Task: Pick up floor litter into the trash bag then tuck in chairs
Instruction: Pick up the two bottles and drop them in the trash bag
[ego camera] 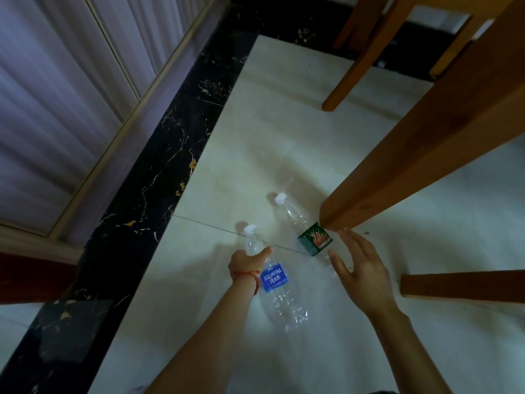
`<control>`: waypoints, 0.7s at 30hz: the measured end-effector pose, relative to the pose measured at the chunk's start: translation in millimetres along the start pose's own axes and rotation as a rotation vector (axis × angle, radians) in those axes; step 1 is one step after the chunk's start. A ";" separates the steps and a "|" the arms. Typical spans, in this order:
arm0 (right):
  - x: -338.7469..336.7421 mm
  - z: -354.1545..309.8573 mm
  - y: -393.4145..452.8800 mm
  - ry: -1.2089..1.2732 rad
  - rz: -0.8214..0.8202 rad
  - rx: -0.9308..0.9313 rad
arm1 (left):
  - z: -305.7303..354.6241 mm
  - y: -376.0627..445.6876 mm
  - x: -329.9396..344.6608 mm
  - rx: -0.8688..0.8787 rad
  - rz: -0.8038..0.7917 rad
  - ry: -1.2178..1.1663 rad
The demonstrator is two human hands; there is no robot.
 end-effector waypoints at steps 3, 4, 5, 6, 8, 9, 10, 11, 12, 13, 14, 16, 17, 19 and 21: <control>9.5 -0.8 6.6 0.072 -0.045 0.020 | -1.7 2.7 -3.9 0.018 -0.005 -0.075; 12.2 -1.7 10.4 0.105 -0.054 0.020 | -2.0 3.4 -6.5 0.024 -0.010 -0.119; 14.6 -2.5 15.0 0.144 -0.056 0.017 | -2.0 3.6 -9.3 0.031 -0.021 -0.167; 16.6 -3.7 20.1 0.189 -0.057 0.016 | -1.5 4.1 -12.3 0.038 -0.033 -0.214; 21.0 -8.0 31.9 0.275 -0.070 0.020 | 1.4 5.4 -19.4 0.052 -0.060 -0.290; 23.7 -10.9 38.2 0.303 -0.084 0.024 | 3.8 5.5 -23.3 0.064 -0.071 -0.322; 26.3 -14.9 44.8 0.314 -0.099 0.025 | 7.4 3.8 -27.1 0.074 -0.084 -0.357; 29.6 -18.2 51.8 0.313 -0.113 0.024 | 10.4 2.0 -30.8 0.080 -0.100 -0.390; 33.2 -21.0 59.1 0.302 -0.126 0.024 | 13.7 0.1 -34.4 0.085 -0.117 -0.423; 37.4 -22.3 66.5 0.290 -0.142 0.031 | 17.2 -1.8 -38.3 0.094 -0.132 -0.447; 41.0 -23.3 73.8 0.276 -0.155 0.041 | 20.2 -3.1 -42.1 0.104 -0.144 -0.462; 46.5 -24.7 88.4 0.252 -0.176 0.064 | 24.7 -5.5 -49.3 0.112 -0.162 -0.460; 48.8 -24.9 95.3 0.234 -0.192 0.078 | 25.7 -6.2 -52.4 0.112 -0.169 -0.459; 54.0 -23.9 106.1 0.190 -0.242 0.129 | 26.1 -6.5 -59.0 0.116 -0.166 -0.474; 60.3 -20.9 112.5 0.172 -0.304 0.184 | 25.7 -6.6 -64.6 0.122 -0.156 -0.487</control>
Point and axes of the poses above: each hand's wrist, its own y-axis towards the middle knuckle, its own x-axis out of the palm, z = x × y, the point moved 9 cm from there along y, towards the middle knuckle, and after that the axes turned 10 degrees about -z, right-handed, at the moved point
